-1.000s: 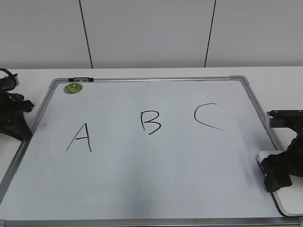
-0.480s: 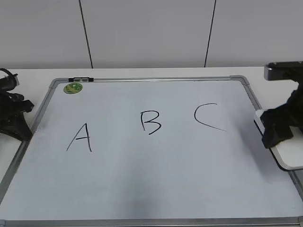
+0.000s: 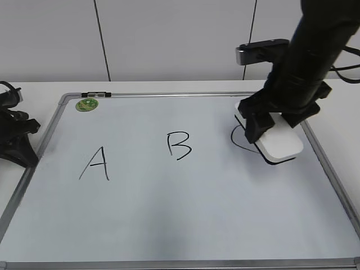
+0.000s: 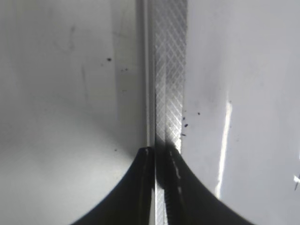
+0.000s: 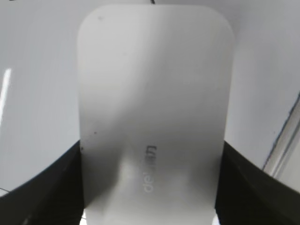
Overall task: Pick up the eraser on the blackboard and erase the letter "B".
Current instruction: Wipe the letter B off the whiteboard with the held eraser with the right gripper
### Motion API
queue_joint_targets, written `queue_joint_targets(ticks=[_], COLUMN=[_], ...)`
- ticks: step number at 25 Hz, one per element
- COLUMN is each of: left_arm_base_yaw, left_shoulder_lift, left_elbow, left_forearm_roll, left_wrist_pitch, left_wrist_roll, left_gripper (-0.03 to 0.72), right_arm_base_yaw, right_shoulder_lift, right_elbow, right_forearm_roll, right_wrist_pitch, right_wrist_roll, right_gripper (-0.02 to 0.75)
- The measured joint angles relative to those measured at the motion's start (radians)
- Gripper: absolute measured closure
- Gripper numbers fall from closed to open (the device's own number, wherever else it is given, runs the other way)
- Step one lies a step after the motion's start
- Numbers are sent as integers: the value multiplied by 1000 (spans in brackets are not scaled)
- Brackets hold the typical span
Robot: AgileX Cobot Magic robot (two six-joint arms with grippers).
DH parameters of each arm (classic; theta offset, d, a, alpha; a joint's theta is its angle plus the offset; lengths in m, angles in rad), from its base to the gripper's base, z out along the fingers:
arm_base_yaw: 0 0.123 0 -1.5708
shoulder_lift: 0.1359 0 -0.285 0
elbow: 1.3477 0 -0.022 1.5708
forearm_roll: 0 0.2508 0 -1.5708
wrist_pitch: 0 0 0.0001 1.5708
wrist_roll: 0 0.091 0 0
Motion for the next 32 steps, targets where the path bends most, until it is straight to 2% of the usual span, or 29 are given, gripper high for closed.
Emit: queue_joint_targets(ticks=[6,12,27,32], left_arm_base_yaw=[0,0,0,0], left_shoulder_lift=[0,0,0,0], left_elbow=[-2,-2,-2,-2], left_forearm_roll=[0,0,0,0], left_wrist_pitch=[4,6,7,7], left_wrist_roll=[0,0,0,0], left_gripper=[659,659,659,659], right_arm_base_yaw=[57,69,94,122], right_shoulder_lift=[187,359,636,688], right_elbow=[-232,-412,-764,-823], right_forearm_roll=[11,63,88,49], right_wrist_pitch=[76,122,163,163], right_wrist_roll=[0,0,0,4], right_gripper=[214,214,214,214])
